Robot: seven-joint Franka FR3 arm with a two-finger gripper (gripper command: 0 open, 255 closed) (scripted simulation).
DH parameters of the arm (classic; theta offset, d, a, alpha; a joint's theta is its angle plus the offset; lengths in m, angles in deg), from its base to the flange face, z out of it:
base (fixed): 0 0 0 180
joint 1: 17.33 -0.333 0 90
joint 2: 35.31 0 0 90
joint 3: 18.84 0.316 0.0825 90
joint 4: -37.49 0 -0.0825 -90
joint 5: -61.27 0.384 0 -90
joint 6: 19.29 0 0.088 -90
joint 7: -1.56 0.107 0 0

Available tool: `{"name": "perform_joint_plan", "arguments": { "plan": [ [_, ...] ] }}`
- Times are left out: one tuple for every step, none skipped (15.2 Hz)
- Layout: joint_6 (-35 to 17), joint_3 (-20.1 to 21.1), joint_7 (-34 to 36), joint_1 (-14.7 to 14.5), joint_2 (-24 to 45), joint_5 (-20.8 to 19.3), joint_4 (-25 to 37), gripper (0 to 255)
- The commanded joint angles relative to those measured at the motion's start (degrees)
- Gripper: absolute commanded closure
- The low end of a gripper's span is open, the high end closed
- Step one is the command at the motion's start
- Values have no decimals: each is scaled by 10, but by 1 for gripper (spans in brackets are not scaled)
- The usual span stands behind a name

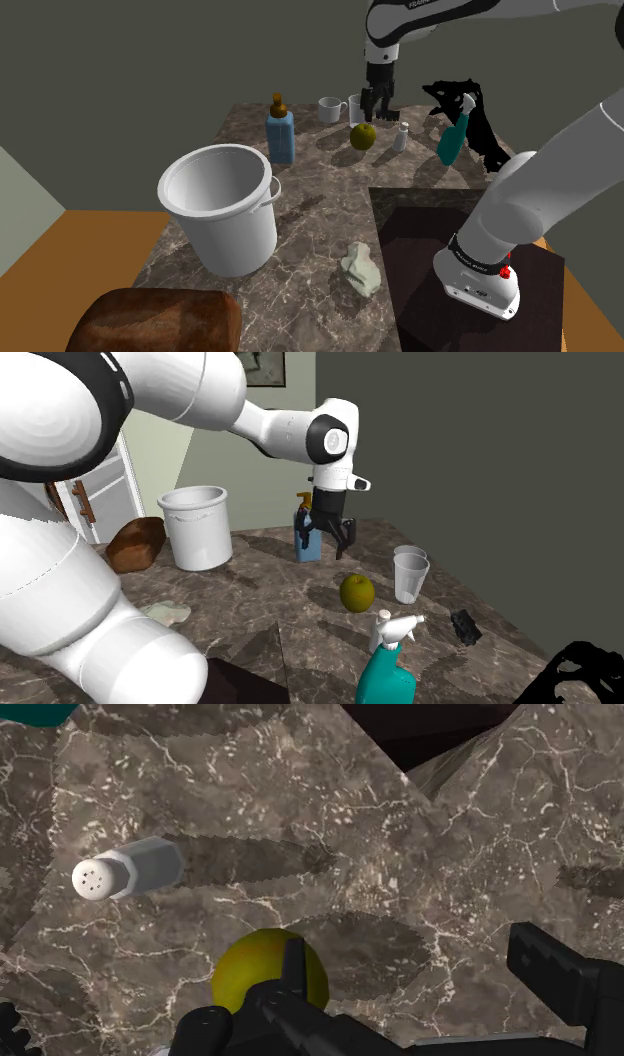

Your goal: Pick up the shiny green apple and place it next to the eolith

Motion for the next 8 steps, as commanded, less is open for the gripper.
{"name": "perform_joint_plan", "arguments": {
  "plan": [
    [-18,-14,-15,6,42,2,25,0],
    [-25,-20,-22,8,63,5,39,0],
    [-31,-25,-28,11,83,8,53,0],
    [-36,-31,-35,14,104,12,68,0],
    [-41,-36,-42,17,125,16,84,0],
    [-46,-40,-49,20,146,21,101,0],
    [-49,-45,-56,24,167,26,118,0],
    [-51,-47,-59,26,178,29,127,0]
  ]
}}
